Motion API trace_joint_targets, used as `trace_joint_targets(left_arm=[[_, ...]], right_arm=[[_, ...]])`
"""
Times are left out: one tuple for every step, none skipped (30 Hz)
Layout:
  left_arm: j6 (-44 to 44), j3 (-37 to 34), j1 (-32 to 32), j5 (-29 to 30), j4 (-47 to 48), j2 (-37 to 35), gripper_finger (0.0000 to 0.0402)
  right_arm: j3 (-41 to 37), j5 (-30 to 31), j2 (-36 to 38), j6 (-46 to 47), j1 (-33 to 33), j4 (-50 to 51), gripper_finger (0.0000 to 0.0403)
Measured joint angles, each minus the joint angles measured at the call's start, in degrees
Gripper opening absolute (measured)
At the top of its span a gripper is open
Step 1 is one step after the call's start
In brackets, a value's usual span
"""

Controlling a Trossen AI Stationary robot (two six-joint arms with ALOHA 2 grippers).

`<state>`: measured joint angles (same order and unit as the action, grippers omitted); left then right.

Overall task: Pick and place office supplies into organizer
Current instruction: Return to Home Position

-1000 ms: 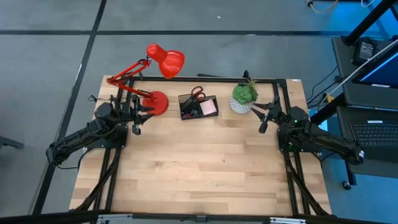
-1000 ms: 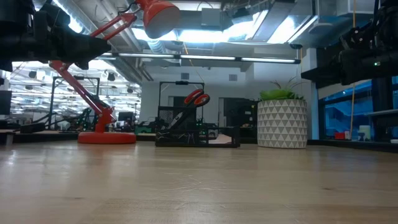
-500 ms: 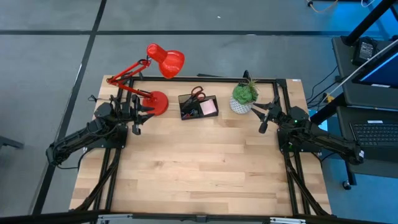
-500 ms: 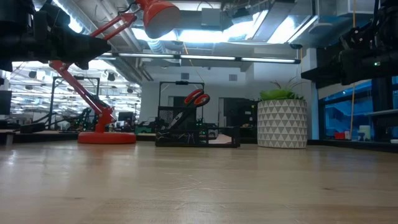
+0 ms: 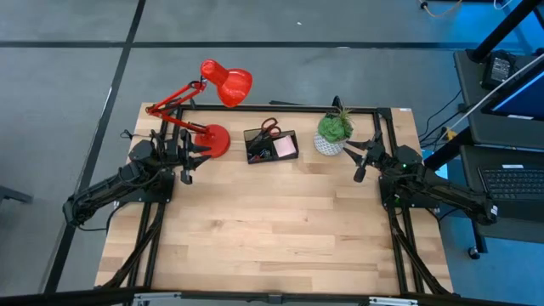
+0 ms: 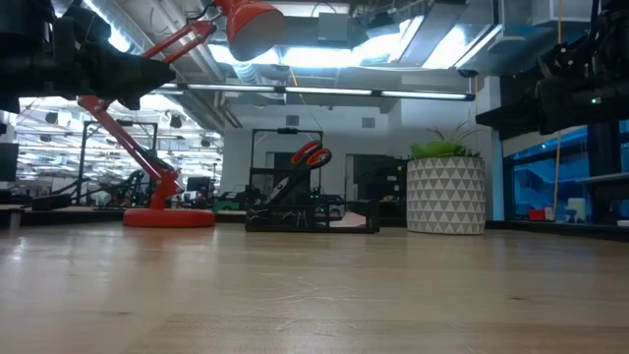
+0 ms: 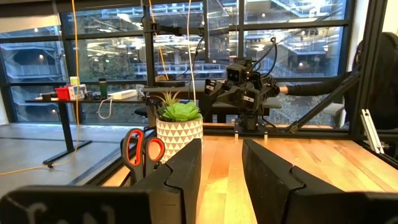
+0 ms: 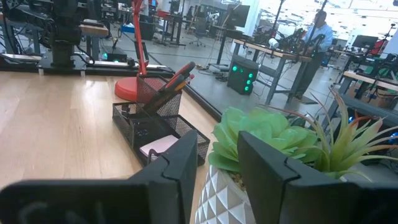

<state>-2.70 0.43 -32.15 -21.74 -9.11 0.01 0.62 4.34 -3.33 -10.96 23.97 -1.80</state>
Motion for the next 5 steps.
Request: trace_joint_targets(left_arm=[[0.0, 0.0, 0.0, 0.0, 0.0, 0.0, 0.0111], [0.0, 0.0, 0.0, 0.0, 0.0, 0.0, 0.0110], [0.0, 0.0, 0.0, 0.0, 0.0, 0.0, 0.0110], [0.0, 0.0, 0.0, 0.0, 0.0, 0.0, 0.0109], [0.0, 0.0, 0.0, 0.0, 0.0, 0.0, 0.0108]], right_arm=[[0.0, 0.0, 0.0, 0.0, 0.0, 0.0, 0.0118], [0.0, 0.0, 0.0, 0.0, 0.0, 0.0, 0.0118], [0.0, 0.0, 0.0, 0.0, 0.0, 0.0, 0.0118], [0.0, 0.0, 0.0, 0.0, 0.0, 0.0, 0.0118], [0.0, 0.0, 0.0, 0.0, 0.0, 0.0, 0.0118]])
